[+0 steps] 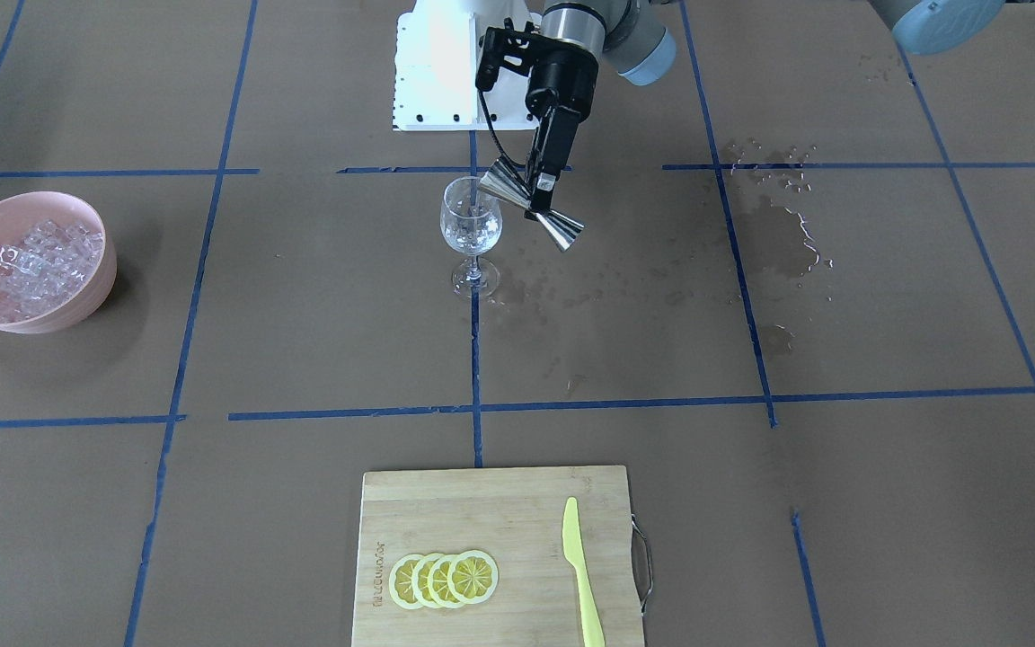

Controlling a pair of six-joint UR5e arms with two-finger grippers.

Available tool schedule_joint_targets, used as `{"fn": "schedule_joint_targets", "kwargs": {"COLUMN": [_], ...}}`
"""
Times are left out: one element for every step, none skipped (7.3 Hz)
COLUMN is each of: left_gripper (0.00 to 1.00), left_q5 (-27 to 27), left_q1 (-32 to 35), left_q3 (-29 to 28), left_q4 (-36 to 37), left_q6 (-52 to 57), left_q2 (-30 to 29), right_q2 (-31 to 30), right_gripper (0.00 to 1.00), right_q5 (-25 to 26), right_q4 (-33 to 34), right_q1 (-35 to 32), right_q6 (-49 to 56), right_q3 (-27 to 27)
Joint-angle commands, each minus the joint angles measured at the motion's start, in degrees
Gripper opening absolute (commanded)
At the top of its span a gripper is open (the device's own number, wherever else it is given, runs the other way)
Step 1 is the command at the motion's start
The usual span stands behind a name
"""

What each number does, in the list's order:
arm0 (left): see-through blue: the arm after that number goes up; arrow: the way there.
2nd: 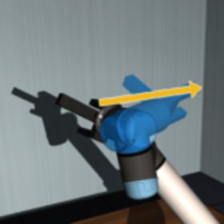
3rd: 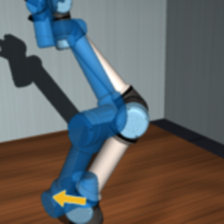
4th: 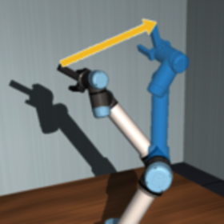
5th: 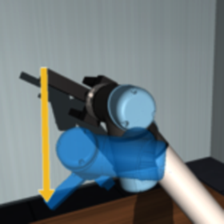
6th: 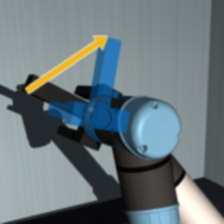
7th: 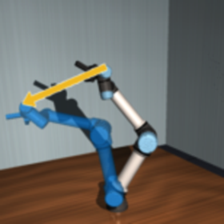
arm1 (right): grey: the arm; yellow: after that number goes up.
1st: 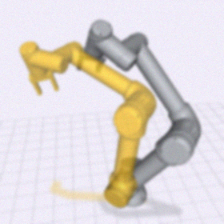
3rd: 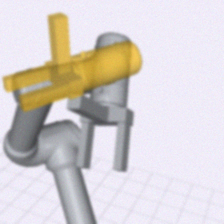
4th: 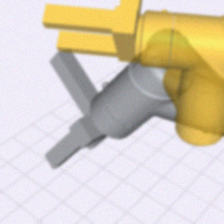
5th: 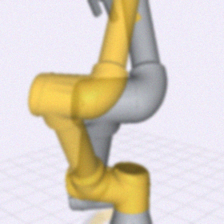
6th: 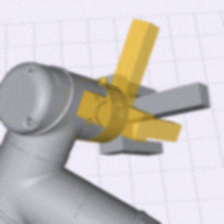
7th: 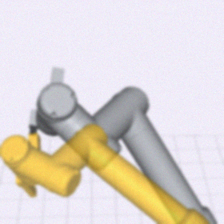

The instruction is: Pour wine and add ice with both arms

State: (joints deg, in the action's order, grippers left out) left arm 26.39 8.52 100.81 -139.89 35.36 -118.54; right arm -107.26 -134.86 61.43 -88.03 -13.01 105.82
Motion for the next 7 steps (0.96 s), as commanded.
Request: {"fn": "schedule_joint_targets", "kwargs": {"left_gripper": [0.00, 0.00, 0.00, 0.00, 0.00, 0.00, 0.00], "left_q5": [-2.12, -2.48, -2.48, -2.57, -2.57, -2.57, -2.57], "left_q1": [-0.87, -1.05, -1.40, -2.19, -2.37, -2.63, -2.63], "left_q3": [-0.96, -0.97, -0.97, -1.14, -1.23, -1.23, -0.89], "left_q4": [-0.03, -0.21, -0.29, -0.30, -0.30, -0.30, -0.64], "left_q6": [4.17, 5.76, 5.77, 5.77, 5.77, 5.77, 5.60], "left_q2": [-0.02, -0.20, -0.37, -1.07, -1.43, -1.43, -1.52], "right_q2": [-0.05, -0.05, -0.49, -0.58, -0.75, -1.01, -1.10], "right_gripper": [1.00, 1.00, 1.00, 1.00, 1.00, 1.00, 1.00], "right_q5": [-0.05, -0.14, -0.14, -0.14, -0.14, -0.14, -0.14], "right_q4": [0.00, 0.00, 0.00, 0.00, 0.00, 0.00, 0.00], "right_q1": [0.05, 0.05, 0.05, -0.04, -0.04, -0.04, -0.13], "right_q6": [-0.09, -0.09, -0.09, -0.09, -0.09, -0.09, -0.09], "right_q3": [0.00, 0.00, 0.00, 0.00, 0.00, 0.00, 0.00]}}
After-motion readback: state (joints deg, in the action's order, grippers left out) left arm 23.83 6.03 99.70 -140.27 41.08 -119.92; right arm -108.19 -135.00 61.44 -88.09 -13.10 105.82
